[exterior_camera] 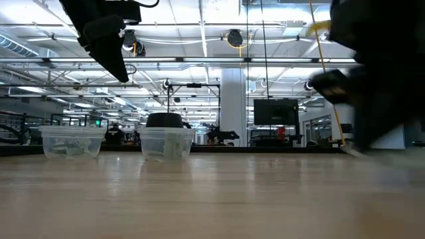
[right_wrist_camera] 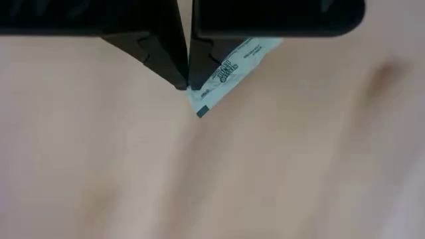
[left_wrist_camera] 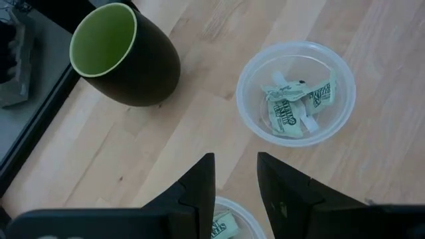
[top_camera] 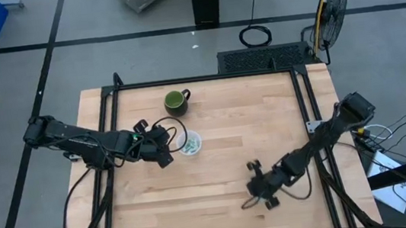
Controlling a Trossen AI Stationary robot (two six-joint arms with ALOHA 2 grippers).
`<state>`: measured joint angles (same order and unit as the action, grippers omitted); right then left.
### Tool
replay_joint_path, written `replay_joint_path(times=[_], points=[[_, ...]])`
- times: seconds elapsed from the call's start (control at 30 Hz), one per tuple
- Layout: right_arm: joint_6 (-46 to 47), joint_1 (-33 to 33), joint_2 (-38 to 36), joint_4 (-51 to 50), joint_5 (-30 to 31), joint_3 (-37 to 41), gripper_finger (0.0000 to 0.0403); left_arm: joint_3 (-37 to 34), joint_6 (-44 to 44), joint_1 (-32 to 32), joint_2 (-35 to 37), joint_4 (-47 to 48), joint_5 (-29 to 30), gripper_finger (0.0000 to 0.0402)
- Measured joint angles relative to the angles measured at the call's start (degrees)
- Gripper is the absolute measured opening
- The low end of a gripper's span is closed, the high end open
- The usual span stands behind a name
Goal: Pick and place Stevia / Truvia into bins
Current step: Put the stevia pocket in the right plastic container
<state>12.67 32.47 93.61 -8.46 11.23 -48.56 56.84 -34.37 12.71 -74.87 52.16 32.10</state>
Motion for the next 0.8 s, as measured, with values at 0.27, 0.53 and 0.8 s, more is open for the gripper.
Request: replay_joint_path(times=[0.27, 0.53, 0.8], points=[[-9.26, -14.51, -5.29, 17.18, 25.11, -0.09, 0.0001, -0.02, -0.24, 0.02, -0.02, 0.06, 0.74, 0.0118], [-7.44, -33.40, -0.68, 43.98, 1.76, -0.20, 0.0001, -0.02, -1.43, 0.02, -0.02, 0.45, 3.95, 0.0118], [-7.71, -37.54, 12.11, 51.72, -2.27, -4.04, 0.0000, -0.02, -1.76, -0.04, -0.02, 0.76, 5.93, 0.0118]])
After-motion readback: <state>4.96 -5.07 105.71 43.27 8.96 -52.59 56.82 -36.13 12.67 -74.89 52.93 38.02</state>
